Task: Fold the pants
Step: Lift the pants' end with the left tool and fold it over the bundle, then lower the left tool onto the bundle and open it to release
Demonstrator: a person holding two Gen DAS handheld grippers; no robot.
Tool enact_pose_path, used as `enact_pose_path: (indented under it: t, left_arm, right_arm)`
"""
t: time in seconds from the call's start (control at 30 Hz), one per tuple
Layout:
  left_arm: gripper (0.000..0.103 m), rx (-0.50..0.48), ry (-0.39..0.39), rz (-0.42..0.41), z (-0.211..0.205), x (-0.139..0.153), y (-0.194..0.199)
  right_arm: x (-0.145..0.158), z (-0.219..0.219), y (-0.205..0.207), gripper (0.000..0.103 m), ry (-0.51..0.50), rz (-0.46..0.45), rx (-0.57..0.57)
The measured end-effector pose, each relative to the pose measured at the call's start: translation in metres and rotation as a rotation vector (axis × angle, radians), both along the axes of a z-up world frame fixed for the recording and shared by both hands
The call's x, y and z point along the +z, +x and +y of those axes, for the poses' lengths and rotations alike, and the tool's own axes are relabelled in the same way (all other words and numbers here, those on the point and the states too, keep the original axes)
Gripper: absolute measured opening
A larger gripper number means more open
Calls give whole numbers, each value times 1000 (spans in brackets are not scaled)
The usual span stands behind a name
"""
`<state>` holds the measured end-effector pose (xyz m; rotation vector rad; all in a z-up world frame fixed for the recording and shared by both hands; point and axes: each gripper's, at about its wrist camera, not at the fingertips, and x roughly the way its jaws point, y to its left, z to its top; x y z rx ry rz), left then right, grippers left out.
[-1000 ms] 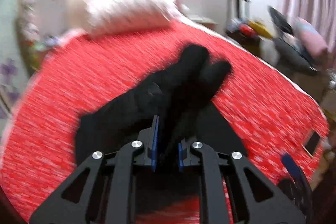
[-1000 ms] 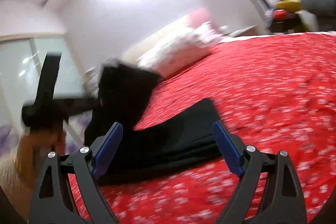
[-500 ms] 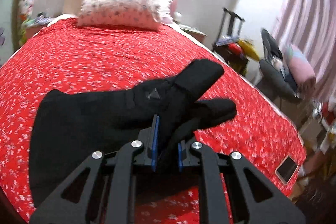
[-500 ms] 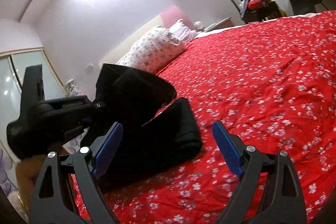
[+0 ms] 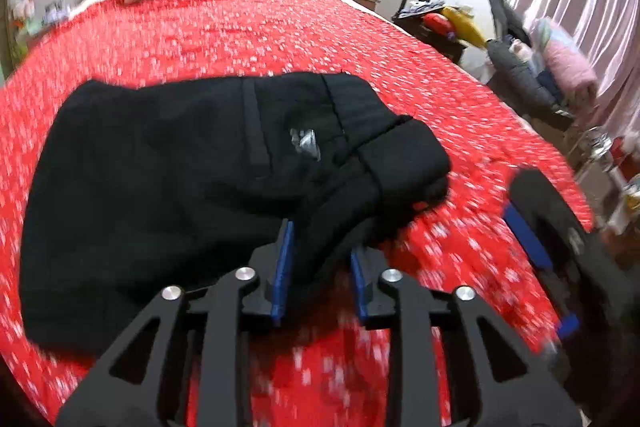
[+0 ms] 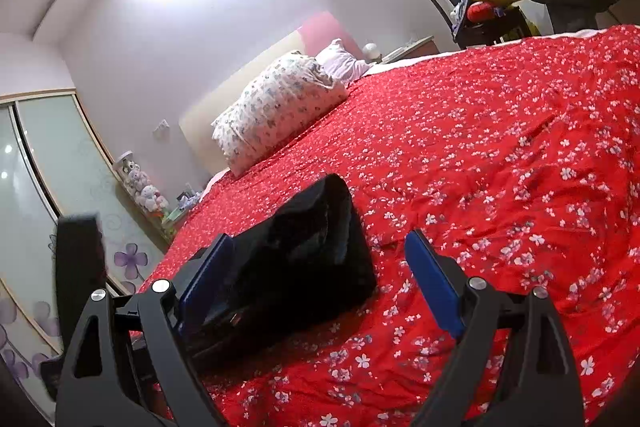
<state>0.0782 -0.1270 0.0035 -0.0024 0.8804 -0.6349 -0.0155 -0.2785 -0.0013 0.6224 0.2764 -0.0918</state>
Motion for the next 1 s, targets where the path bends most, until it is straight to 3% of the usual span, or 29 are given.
enact_pose_path:
  t: [0.07, 0.13, 0.23, 0.3, 0.43, 0.5, 0.57, 0.6, 0.63, 0.7, 0.8, 0.83, 0.9, 1.0]
  left_arm:
    - [64, 3, -65, 13, 18, 4, -8]
    - [79, 59, -128, -31, 44, 17, -17]
    - [87, 175, -132, -121, 80, 35, -15]
    - [87, 224, -96, -114, 94, 35, -4]
    - [88, 254, -76, -71, 102, 27, 13]
    - [92, 269, -60, -44, 101, 19, 21]
    - [92, 301, -32, 9, 105, 6, 30]
    - [91, 315, -30, 57, 107, -5, 34]
    - [88, 326, -39, 98, 112, -17, 37]
    - [84, 329, -47, 101, 117, -27, 37]
    - [84, 313, -18, 74, 114, -27, 33]
    - [84, 313, -16, 71, 115, -23, 33]
    - [84, 318, -84, 48, 123, -8, 31]
    - [89, 332, -155, -1, 136, 19, 47]
  right_arm:
    - [6, 2, 1, 89, -22, -18, 24]
    - [15, 5, 5, 89, -43, -37, 76]
    - [29, 17, 27, 89, -65, -27, 264]
    - [33, 27, 45, 89, -76, 3, 388]
    - [37, 35, 84, 89, 2, 90, 577]
    - [30, 33, 101, 89, 23, 181, 574]
    - [8, 26, 120, 89, 37, 353, 520]
    - [-8, 19, 125, 89, 87, 391, 527]
    - [-11, 15, 122, 89, 116, 364, 536]
    - [-15, 12, 118, 88, 129, 331, 558]
    - [-7, 21, 118, 88, 58, 356, 568]
    - [-2, 24, 118, 88, 50, 360, 569]
    - [11, 22, 119, 89, 75, 319, 588]
    - [28, 2, 132, 94, 194, 253, 589]
